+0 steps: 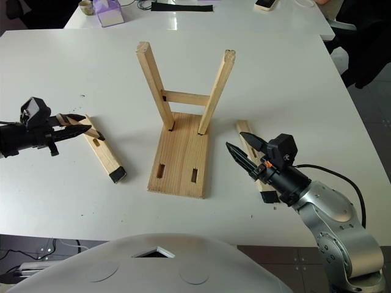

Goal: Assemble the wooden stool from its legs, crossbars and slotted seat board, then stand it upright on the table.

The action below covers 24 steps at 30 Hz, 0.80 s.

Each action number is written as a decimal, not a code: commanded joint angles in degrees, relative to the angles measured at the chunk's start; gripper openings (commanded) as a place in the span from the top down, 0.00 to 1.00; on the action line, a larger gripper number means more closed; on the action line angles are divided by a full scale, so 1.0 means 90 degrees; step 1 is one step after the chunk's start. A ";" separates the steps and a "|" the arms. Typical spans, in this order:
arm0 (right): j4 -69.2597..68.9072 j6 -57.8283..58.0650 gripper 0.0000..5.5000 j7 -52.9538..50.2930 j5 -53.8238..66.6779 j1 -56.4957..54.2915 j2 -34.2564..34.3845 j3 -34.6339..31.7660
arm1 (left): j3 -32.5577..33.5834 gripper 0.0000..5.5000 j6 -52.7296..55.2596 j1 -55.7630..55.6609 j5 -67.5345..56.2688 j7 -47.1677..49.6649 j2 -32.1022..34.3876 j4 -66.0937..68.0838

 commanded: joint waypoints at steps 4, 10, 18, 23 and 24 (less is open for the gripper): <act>-0.0047 -0.0029 0.57 -0.0119 -0.0158 0.0057 0.0132 0.0168 | -0.0157 0.76 -0.0205 -0.0185 0.0338 -0.0168 0.0264 0.0444; -0.0008 -0.0037 0.57 -0.0115 -0.0158 -0.0010 0.0131 0.0172 | -0.0220 0.76 -0.0309 -0.0286 0.0429 -0.0250 0.0237 0.0554; -0.0035 -0.0055 0.57 -0.0136 -0.0197 0.0054 0.0177 0.0199 | -0.0276 0.76 -0.0411 -0.0183 0.0554 -0.0441 0.0332 0.0573; -0.0021 -0.0064 0.57 -0.0127 -0.0239 0.0068 0.0206 0.0184 | -0.0275 0.76 -0.0407 -0.0217 0.0605 -0.0498 0.0412 0.0595; -0.0009 -0.0066 0.57 -0.0125 -0.0247 0.0058 0.0210 0.0182 | -0.0282 0.76 -0.0387 -0.0207 0.0601 -0.0503 0.0413 0.0546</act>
